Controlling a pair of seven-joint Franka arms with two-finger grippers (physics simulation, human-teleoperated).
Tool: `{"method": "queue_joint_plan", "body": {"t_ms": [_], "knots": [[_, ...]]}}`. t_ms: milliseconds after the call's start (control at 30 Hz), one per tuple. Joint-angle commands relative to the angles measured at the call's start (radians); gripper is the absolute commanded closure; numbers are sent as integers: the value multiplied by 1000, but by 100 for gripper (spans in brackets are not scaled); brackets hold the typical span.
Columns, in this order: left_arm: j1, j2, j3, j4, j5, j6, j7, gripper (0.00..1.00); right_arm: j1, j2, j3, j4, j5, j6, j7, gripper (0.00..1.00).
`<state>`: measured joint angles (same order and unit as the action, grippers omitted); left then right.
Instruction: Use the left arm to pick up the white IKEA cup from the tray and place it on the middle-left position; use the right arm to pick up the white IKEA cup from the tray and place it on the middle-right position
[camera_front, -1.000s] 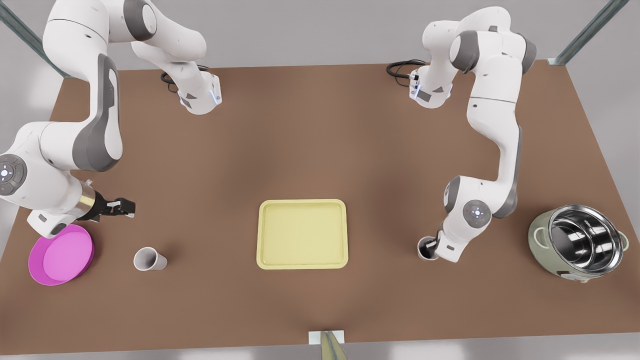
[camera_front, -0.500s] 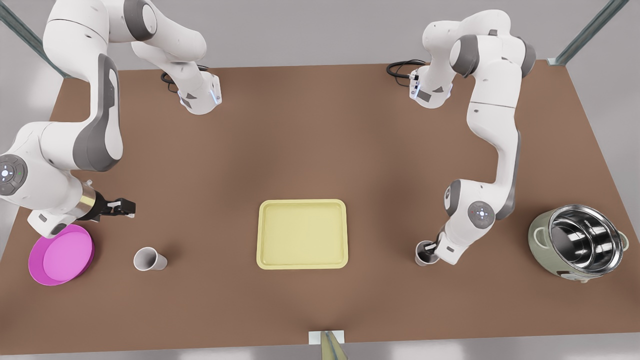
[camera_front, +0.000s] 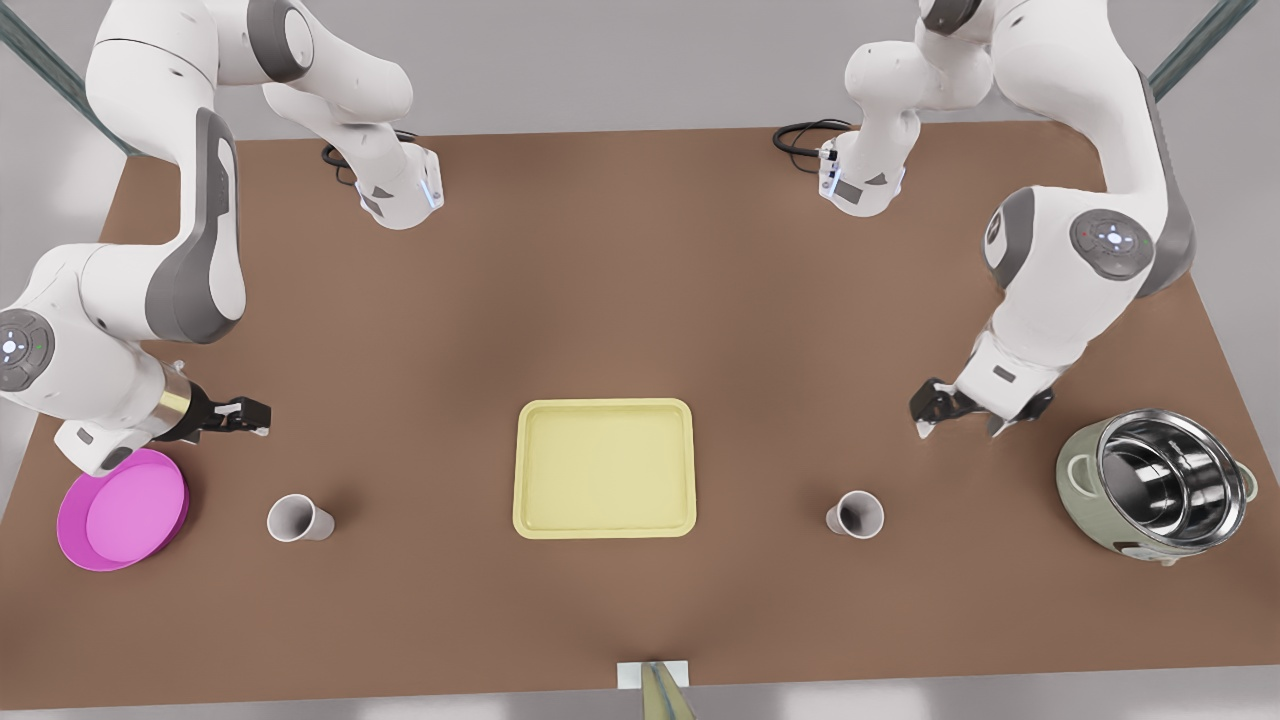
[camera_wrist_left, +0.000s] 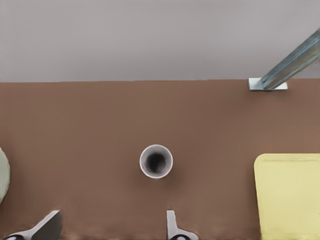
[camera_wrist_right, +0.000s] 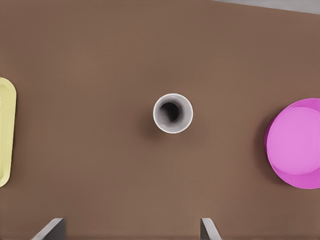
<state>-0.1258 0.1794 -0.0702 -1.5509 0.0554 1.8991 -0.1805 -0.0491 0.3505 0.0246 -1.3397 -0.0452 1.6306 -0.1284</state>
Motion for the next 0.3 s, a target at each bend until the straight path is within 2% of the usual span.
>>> {"method": "queue_joint_plan", "body": {"t_ms": [0, 67, 267], "knots": [[2, -124, 6, -190, 3, -147, 138, 0, 0, -1, 0, 0, 1, -1, 3, 0], [26, -48, 9, -94, -17, -138, 147, 0, 0, -2, 0, 0, 1, 0, 3, 0], [32, -29, 9, -83, -20, -143, 145, 0, -1, 2, -2, 11, 1, 0, 3, 0]]}}
